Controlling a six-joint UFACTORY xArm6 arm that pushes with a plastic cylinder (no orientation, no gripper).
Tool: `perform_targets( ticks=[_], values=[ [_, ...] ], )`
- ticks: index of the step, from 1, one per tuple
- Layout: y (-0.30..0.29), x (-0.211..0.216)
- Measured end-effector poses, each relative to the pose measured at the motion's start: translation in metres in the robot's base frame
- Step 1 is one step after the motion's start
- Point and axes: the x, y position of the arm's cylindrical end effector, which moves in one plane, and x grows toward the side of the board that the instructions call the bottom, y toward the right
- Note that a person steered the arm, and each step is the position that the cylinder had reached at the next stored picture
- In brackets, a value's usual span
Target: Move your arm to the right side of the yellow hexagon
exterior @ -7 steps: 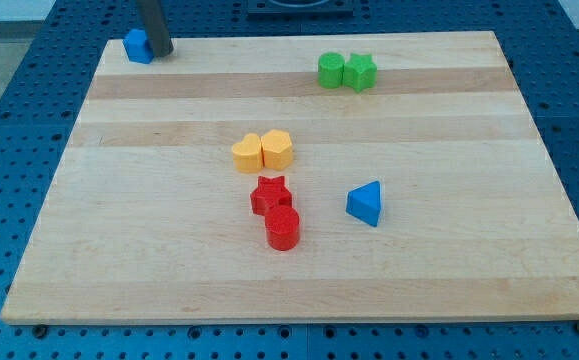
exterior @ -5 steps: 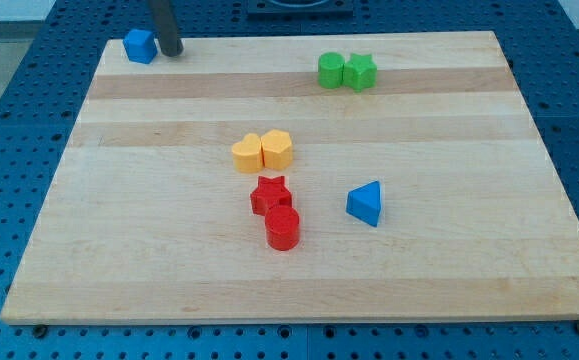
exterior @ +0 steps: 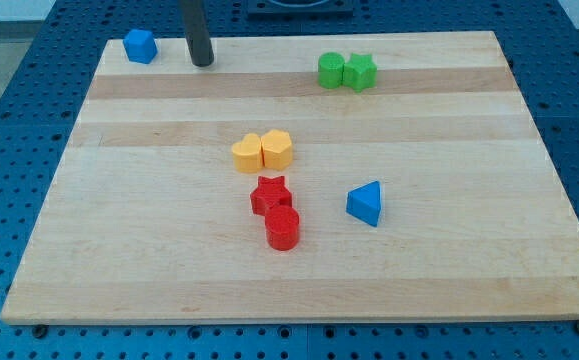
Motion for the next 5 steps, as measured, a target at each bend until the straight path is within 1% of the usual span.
perform_targets(
  ticks=[1,2,3,5],
  values=[
    [0.014,0.026],
    [0.043,0.066],
    [0.08,0.088],
    [0.161,0.112]
  ],
)
